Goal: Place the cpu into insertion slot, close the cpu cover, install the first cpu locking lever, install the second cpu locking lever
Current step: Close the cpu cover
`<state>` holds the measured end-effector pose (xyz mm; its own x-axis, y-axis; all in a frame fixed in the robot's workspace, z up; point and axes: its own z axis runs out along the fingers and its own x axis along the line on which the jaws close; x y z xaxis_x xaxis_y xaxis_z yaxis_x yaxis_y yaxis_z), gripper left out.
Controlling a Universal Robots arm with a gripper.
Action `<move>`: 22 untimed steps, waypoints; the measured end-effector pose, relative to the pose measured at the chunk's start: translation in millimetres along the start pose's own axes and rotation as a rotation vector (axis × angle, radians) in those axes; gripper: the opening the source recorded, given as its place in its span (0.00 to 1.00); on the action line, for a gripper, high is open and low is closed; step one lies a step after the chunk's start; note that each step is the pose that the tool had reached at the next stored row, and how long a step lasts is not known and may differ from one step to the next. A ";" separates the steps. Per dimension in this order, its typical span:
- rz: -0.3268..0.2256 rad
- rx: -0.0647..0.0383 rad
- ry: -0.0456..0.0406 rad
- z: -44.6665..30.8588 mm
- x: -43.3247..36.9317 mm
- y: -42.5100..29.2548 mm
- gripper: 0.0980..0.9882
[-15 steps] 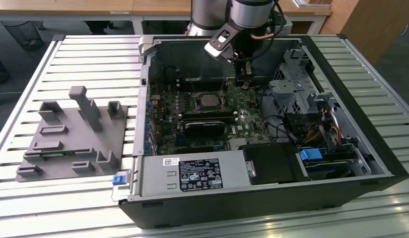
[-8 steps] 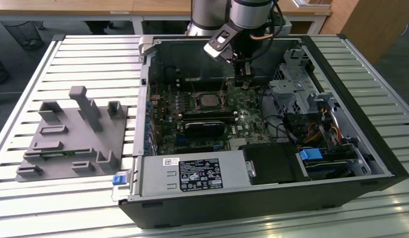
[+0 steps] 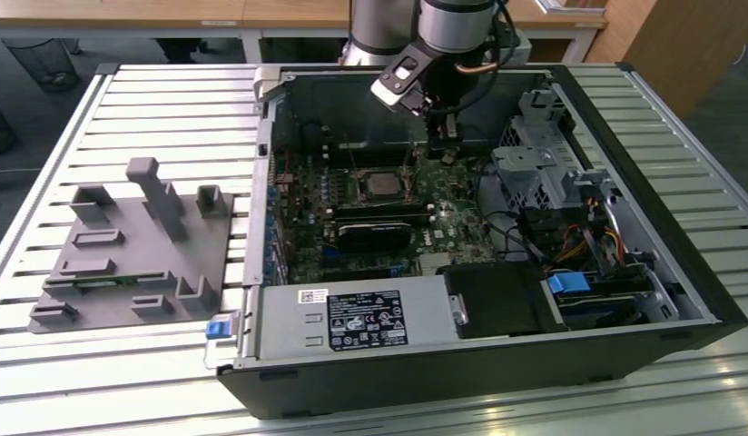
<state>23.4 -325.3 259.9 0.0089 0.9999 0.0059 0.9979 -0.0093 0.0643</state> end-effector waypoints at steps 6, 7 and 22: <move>0.000 0.000 -0.0001 1.6 -1.6 -7.8 0.01; 0.000 0.000 -0.0001 3.0 -1.7 -8.8 0.01; 0.000 0.000 0.0001 17.2 -2.1 -39.0 0.01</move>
<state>-14.5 -326.9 240.2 0.0088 0.9999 0.0060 0.9979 -0.0092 0.0643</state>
